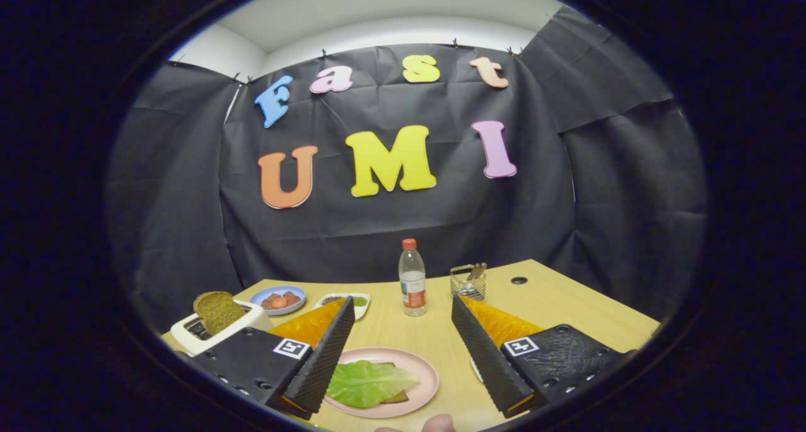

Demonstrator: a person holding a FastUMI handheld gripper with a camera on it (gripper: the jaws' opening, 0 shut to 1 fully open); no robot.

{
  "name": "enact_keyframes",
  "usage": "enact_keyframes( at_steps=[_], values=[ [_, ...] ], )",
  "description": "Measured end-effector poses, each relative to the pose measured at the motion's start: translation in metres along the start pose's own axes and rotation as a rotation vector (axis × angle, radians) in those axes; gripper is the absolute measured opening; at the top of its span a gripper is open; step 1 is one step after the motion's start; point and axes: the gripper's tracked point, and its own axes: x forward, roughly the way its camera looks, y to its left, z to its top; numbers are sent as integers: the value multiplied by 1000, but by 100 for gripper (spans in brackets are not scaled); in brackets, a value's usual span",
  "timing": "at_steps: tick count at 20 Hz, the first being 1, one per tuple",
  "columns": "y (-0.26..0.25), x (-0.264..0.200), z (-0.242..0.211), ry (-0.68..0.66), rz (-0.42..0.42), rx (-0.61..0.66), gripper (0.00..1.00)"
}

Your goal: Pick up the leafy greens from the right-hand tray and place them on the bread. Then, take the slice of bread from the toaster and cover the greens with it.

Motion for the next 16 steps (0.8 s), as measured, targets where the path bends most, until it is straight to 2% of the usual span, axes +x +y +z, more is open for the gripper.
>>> enact_keyframes(
  at_steps=[4, 8, 10, 16],
  values=[
    [76, -10, 4, 26, 94, -7, 95],
    [145, -15, -10, 48, 146, -22, 96],
    [168, -19, -17, 59, 138, -30, 96],
    [239, -23, -44, 94, 188, -51, 95]
  ],
)
